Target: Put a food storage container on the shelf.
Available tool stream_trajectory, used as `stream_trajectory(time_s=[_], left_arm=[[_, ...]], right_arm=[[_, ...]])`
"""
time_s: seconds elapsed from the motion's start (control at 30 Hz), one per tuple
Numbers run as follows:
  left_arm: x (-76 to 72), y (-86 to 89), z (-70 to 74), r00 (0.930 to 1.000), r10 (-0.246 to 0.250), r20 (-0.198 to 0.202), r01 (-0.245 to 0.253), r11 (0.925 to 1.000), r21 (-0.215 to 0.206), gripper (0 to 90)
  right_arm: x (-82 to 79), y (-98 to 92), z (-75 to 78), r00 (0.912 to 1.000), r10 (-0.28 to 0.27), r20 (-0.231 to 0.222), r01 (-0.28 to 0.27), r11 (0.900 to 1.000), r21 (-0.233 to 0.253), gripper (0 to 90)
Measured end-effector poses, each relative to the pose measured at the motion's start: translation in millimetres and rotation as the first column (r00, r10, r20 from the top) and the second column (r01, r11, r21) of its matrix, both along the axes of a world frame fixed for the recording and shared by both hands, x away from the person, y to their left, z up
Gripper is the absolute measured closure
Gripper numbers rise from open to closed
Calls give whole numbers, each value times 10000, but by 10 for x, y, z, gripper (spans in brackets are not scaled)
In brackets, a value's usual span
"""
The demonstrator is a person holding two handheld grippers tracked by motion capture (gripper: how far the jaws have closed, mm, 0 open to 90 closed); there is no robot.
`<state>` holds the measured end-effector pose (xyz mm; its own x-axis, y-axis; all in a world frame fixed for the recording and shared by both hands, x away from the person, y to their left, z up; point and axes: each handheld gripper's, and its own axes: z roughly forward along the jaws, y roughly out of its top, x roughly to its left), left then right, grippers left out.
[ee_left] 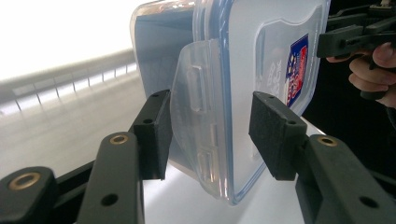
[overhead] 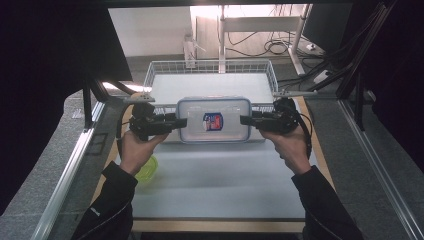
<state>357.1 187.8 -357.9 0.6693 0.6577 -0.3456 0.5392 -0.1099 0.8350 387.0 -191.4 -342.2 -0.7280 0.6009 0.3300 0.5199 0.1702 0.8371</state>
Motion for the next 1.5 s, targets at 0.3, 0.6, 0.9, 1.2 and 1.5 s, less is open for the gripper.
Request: stream_trajectory(time_s=[0.3,0.6,0.9,1.2,1.5], left_arm=[[215,57,268,9998,127,176,-125,9998,-135,503],[451,81,435,9996,179,195,-176,9997,-166,503],[686,98,513,9997,191,124,-186,9991,-386,503],[875,84,510,9995,305,-128,-310,9986,-420,502],[940,93,467,9988,468,-119,-472,9983,-334,495]], right_arm=[[213,33,189,10000,-7,-38,8,9996,290,508],[446,78,356,9997,-241,34,239,9988,433,502],[644,103,485,9988,-492,43,489,9977,468,497],[850,112,536,9970,-759,-151,767,9952,604,492],[985,141,462,9956,-834,-439,865,9935,745,483]])
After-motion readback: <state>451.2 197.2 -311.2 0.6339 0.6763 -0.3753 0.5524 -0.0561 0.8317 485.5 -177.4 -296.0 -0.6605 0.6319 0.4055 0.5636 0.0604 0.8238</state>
